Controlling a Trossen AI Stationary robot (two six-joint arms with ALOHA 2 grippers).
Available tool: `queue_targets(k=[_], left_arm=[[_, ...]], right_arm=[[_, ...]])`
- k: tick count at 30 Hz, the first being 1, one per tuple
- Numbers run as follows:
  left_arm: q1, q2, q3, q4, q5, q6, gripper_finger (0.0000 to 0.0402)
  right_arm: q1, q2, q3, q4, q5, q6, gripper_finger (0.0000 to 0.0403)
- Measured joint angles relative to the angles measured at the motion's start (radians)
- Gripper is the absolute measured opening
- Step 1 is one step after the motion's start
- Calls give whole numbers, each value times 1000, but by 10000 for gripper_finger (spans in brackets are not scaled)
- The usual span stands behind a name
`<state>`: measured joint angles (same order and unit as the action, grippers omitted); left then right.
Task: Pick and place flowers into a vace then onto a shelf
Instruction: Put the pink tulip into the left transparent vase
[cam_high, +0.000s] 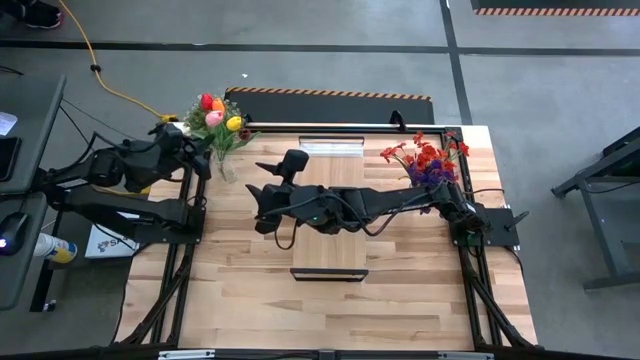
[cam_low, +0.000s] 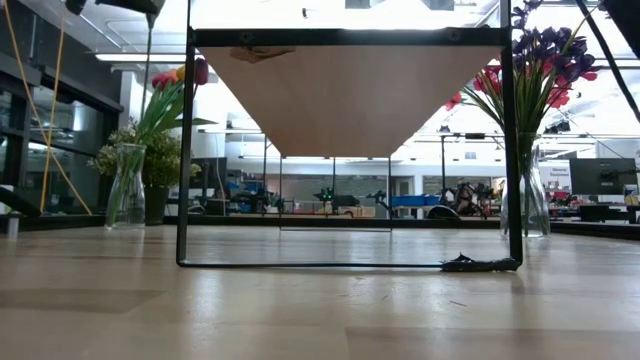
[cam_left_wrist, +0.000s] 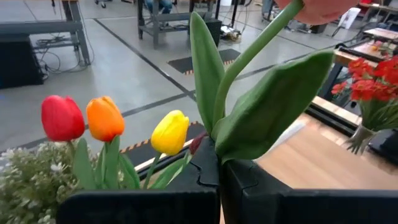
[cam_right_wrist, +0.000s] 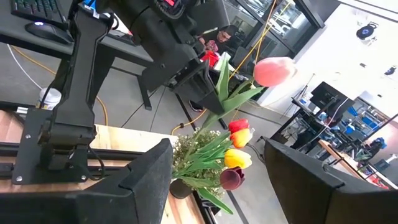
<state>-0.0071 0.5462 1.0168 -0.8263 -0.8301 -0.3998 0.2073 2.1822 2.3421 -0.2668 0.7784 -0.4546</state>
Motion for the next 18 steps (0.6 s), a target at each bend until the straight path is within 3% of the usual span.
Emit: queue_targets(k=[13,18], left_arm=[[0,-7,-3,-64,-39,-50,26],[0,-25,-62,-46,-50,-80,26]], right_arm=[[0,0,0,1,-2,0,243],[1,0,0,0,-3,0,243]])
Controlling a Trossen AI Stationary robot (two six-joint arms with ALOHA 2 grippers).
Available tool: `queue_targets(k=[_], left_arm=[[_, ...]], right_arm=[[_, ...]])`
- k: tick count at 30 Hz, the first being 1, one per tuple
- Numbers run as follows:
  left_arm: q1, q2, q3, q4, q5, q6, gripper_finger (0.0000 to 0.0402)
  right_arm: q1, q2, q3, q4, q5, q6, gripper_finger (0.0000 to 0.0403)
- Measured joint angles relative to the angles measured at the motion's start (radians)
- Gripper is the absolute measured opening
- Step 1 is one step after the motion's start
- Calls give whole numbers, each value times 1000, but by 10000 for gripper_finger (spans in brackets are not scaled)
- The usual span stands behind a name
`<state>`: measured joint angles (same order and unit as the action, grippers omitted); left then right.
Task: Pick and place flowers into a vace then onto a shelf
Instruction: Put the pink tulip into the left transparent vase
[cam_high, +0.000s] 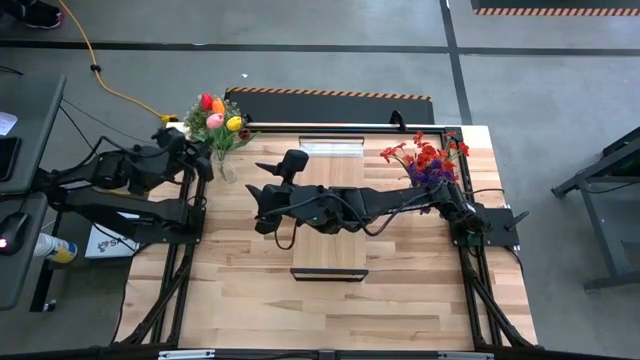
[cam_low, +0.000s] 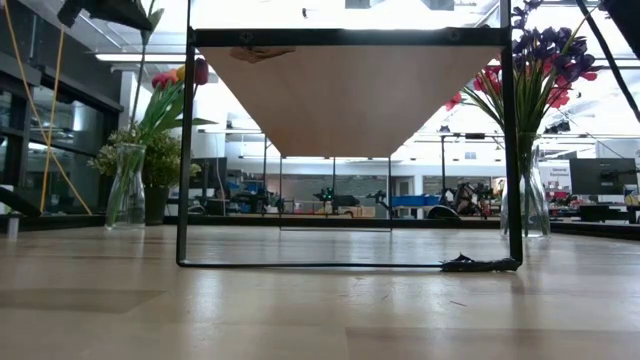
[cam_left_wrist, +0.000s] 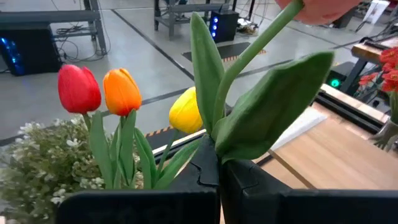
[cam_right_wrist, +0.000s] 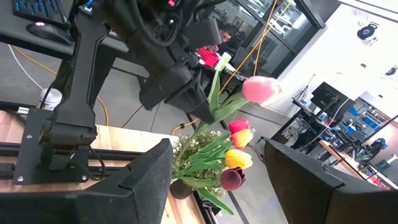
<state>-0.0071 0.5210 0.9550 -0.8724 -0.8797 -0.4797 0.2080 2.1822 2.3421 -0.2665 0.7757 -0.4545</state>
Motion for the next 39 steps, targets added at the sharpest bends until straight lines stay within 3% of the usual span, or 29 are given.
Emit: queue_targets(k=[15,23,32,39], left_arm=[[0,-35,-55,23,-8,-37,26],[0,-35,-56,-55,-23,-97,26],[0,-68,-178,-4,-32,-153,27],[0,-70,-188,-10,-33,-153,129]], right_arm=[[0,0,0,0,-6,0,243],[0,0,0,0,-17,1,243],[1,0,0,0,-39,7,243],[2,0,0,-12,-35,8,243]])
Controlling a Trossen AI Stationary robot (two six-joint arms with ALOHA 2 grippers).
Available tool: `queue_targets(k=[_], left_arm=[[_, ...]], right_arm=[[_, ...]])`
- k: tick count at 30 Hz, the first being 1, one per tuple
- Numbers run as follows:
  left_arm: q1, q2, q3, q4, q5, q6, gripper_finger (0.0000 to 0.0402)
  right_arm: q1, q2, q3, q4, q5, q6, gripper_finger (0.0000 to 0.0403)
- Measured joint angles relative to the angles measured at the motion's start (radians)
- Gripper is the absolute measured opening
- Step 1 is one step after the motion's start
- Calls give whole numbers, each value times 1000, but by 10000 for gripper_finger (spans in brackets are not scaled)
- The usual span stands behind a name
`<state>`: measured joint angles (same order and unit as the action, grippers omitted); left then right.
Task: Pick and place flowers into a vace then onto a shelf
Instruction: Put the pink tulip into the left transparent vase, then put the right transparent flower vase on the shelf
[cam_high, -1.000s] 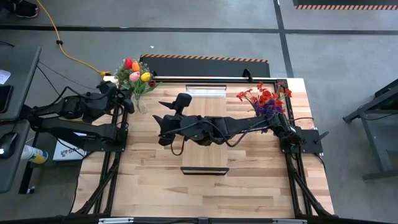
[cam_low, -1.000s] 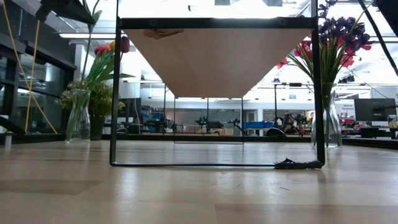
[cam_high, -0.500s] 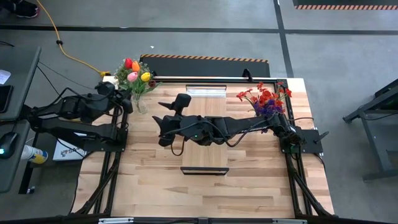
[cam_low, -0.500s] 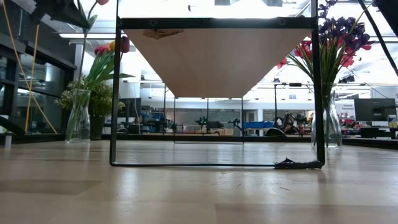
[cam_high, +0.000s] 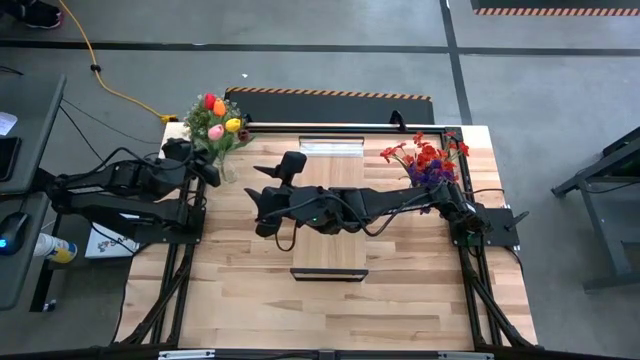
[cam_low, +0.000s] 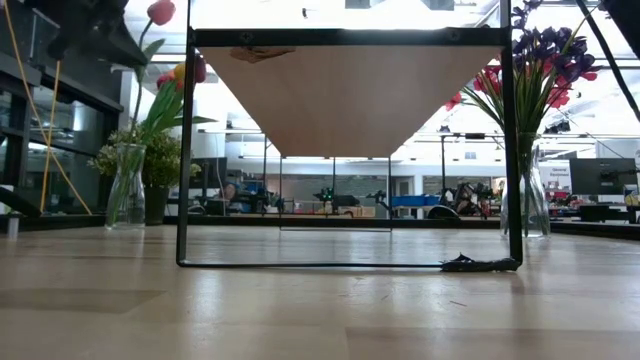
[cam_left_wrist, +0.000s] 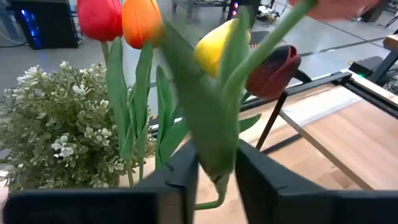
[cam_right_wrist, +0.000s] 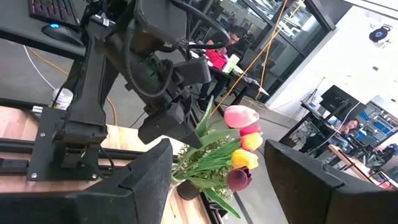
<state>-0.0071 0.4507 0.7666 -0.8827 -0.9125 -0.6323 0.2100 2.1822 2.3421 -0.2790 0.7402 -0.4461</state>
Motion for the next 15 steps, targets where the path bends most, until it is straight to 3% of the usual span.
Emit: queue_targets(k=[8,15], left_arm=[[0,0,0,-42,1,24,229],[0,-3,0,-42,-21,76,272]], right_arm=[[0,0,0,-17,14,0,243],[0,0,0,-17,15,0,243]])
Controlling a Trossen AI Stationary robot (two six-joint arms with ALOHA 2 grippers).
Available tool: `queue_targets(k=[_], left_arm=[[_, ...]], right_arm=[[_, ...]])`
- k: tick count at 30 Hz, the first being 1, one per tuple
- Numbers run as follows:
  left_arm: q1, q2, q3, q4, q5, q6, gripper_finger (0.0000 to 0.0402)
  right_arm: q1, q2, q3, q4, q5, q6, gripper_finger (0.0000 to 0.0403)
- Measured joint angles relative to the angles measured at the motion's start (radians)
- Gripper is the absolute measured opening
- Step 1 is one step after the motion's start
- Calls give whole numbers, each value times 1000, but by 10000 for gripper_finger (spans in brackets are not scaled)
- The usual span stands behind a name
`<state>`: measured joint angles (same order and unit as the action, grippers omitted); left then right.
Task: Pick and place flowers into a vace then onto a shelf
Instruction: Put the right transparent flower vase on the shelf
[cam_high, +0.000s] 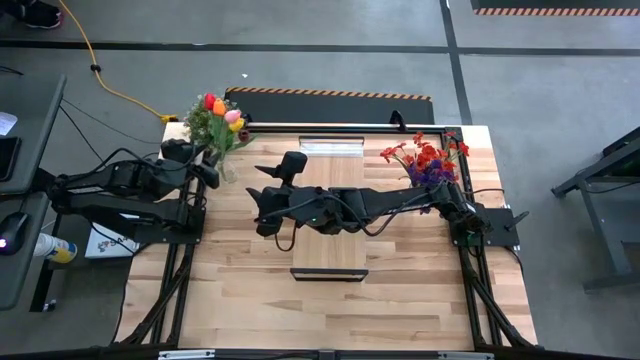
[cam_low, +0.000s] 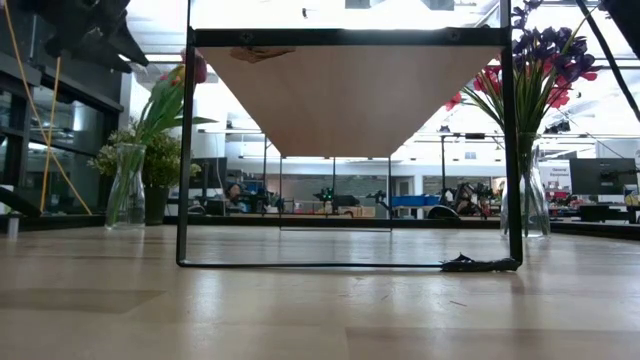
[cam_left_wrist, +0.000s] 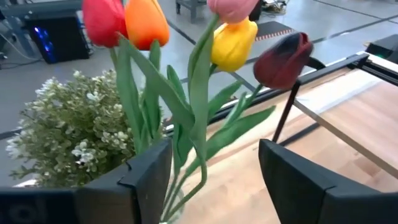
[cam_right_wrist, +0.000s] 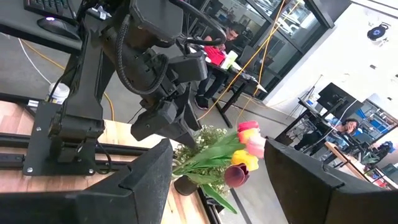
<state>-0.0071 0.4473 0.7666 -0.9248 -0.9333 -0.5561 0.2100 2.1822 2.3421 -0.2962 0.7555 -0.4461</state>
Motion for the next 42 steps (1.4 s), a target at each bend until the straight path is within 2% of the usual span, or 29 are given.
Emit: queue_targets(k=[14,20,30,36,42], left_arm=[[0,0,0,-21,-15,2,251],[0,-2,97,-100,15,18,248],[0,-2,285,-223,160,29,248],[0,-1,301,-235,257,28,248],[0,-1,301,-249,276,27,248]], right_arm=[[0,0,0,-6,8,0,243],[2,0,0,-15,111,-36,243],[37,0,0,163,306,-368,243],[62,0,0,395,592,-793,243],[79,-82,-2,335,649,-790,243]])
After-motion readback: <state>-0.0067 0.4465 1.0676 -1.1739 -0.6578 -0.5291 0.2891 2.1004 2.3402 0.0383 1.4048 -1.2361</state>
